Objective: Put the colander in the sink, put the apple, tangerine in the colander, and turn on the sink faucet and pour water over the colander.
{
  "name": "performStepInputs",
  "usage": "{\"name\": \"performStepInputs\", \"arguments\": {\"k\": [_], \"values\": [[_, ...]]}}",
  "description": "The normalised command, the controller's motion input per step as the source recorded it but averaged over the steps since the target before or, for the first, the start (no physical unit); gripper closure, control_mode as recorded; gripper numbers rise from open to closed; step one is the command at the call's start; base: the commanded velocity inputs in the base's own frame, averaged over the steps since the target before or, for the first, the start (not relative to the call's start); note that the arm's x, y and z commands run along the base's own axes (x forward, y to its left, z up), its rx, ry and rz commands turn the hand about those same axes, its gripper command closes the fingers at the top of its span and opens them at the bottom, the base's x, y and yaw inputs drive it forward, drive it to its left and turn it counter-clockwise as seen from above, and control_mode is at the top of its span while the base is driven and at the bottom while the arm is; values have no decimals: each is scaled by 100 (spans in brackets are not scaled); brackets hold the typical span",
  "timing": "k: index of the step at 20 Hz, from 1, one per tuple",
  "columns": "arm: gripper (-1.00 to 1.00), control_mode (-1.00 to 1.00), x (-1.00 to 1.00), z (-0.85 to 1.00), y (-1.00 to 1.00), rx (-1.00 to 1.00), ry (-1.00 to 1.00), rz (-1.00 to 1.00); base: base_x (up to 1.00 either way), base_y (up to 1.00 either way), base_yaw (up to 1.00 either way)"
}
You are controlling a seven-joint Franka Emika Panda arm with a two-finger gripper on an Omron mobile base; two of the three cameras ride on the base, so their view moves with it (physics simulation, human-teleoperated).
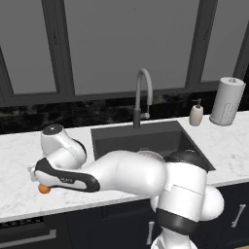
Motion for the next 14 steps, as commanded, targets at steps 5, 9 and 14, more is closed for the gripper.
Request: {"name": "performStepInputs", "arguments": {"k": [5,9,14], "values": [[-100,-100,22,-31,51,0,3,2,0,0,0],[-100,-100,15,-25,34,0,0,0,0,0,0],[-100,-100,28,-32,28,0,0,0,0,0,0]]}}
